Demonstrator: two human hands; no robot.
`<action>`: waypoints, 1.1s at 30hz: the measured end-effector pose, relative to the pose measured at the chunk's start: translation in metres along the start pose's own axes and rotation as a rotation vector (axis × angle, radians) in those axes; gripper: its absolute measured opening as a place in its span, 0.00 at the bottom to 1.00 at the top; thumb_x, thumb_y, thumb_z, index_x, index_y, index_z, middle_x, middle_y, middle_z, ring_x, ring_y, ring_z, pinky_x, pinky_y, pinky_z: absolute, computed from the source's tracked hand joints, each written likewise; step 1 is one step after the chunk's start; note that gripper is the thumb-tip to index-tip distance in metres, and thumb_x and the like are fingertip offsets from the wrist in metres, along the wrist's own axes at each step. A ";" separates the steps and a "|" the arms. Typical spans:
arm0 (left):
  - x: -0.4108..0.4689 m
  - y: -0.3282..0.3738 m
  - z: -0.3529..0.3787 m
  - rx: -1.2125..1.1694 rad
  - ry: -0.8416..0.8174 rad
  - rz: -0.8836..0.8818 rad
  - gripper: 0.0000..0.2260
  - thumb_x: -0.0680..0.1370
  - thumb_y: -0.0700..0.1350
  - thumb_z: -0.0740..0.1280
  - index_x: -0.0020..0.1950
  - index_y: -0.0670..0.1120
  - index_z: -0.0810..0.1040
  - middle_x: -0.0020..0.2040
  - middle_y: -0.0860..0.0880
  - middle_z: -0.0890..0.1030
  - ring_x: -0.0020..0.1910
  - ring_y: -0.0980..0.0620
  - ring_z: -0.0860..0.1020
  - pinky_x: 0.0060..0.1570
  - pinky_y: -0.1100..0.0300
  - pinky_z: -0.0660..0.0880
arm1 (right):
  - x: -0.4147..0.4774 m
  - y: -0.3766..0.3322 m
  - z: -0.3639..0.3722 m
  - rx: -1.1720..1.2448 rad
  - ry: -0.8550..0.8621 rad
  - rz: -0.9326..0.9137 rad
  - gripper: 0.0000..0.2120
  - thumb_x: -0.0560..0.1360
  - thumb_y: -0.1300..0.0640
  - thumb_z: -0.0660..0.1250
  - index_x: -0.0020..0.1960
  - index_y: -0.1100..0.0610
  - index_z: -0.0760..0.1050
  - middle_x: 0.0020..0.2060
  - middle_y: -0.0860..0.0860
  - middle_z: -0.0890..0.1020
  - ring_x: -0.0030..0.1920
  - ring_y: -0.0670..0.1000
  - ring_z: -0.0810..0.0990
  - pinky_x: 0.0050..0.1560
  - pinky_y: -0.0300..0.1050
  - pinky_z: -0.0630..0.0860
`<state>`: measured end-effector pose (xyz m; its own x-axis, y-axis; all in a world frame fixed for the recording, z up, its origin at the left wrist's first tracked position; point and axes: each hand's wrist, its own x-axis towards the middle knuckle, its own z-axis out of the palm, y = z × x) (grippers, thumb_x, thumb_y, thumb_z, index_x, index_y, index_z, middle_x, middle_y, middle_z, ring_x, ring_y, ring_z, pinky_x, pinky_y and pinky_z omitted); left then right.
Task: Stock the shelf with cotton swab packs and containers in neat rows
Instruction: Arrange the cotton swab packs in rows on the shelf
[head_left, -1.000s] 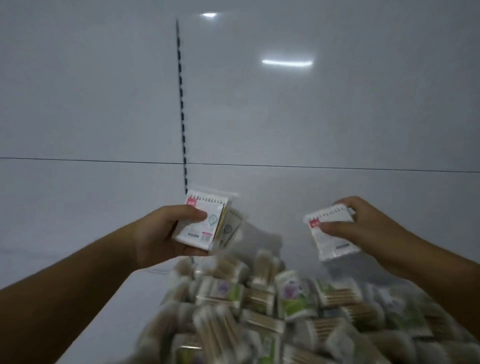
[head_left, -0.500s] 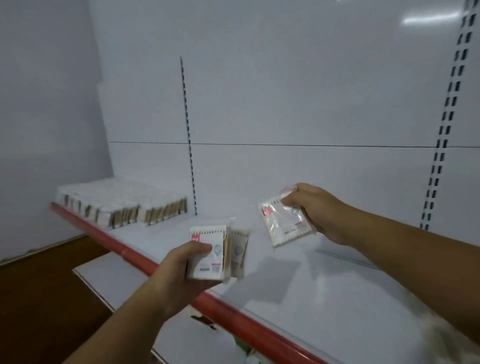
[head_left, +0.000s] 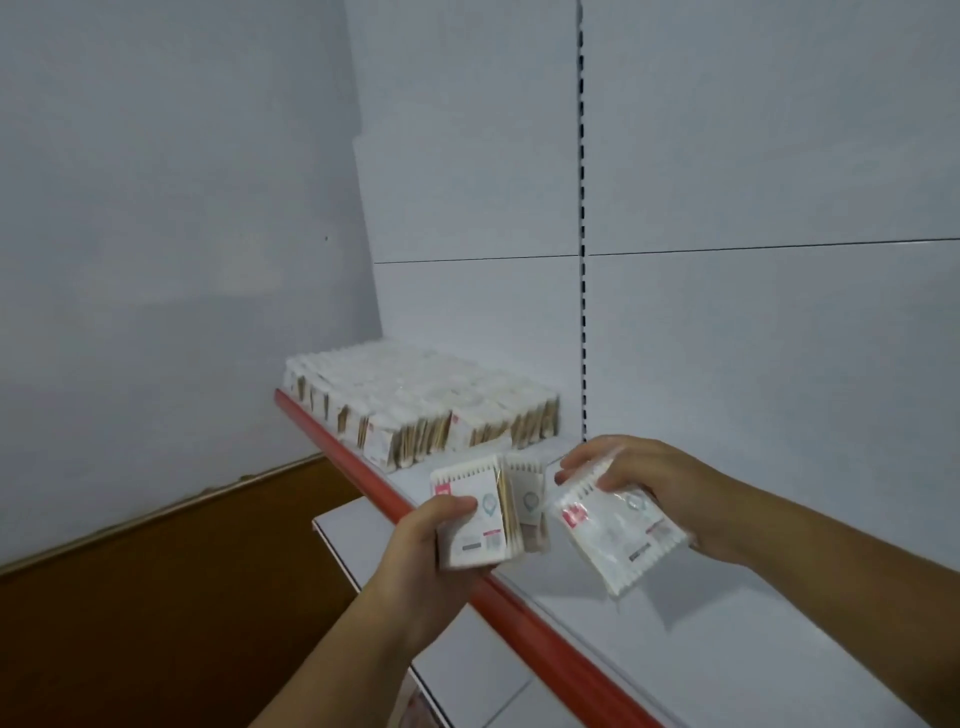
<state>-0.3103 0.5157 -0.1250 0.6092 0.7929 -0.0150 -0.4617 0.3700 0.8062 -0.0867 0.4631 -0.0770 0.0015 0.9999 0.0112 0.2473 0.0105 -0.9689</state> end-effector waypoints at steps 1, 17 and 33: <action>0.010 0.007 -0.010 0.022 0.016 0.007 0.22 0.61 0.37 0.69 0.55 0.39 0.79 0.46 0.39 0.83 0.41 0.44 0.83 0.36 0.55 0.80 | 0.018 0.001 0.006 0.016 -0.037 0.012 0.18 0.60 0.57 0.63 0.47 0.48 0.83 0.53 0.52 0.83 0.54 0.55 0.80 0.54 0.50 0.75; 0.146 0.099 -0.151 0.332 0.119 0.241 0.11 0.62 0.40 0.76 0.43 0.49 0.85 0.45 0.44 0.86 0.44 0.45 0.84 0.38 0.57 0.79 | 0.194 0.037 0.098 -0.563 0.342 -0.115 0.17 0.75 0.59 0.64 0.61 0.44 0.74 0.51 0.39 0.76 0.49 0.33 0.75 0.48 0.27 0.68; 0.194 0.072 -0.159 0.833 -0.126 0.233 0.18 0.74 0.33 0.64 0.52 0.57 0.69 0.43 0.60 0.77 0.39 0.76 0.74 0.31 0.78 0.69 | 0.162 0.021 0.097 -0.222 0.857 -0.146 0.11 0.70 0.65 0.71 0.40 0.49 0.81 0.40 0.47 0.84 0.40 0.48 0.84 0.35 0.39 0.80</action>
<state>-0.3284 0.7730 -0.1640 0.6473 0.7268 0.2299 0.0081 -0.3081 0.9513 -0.1756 0.6258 -0.1199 0.6561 0.6415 0.3975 0.4835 0.0472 -0.8741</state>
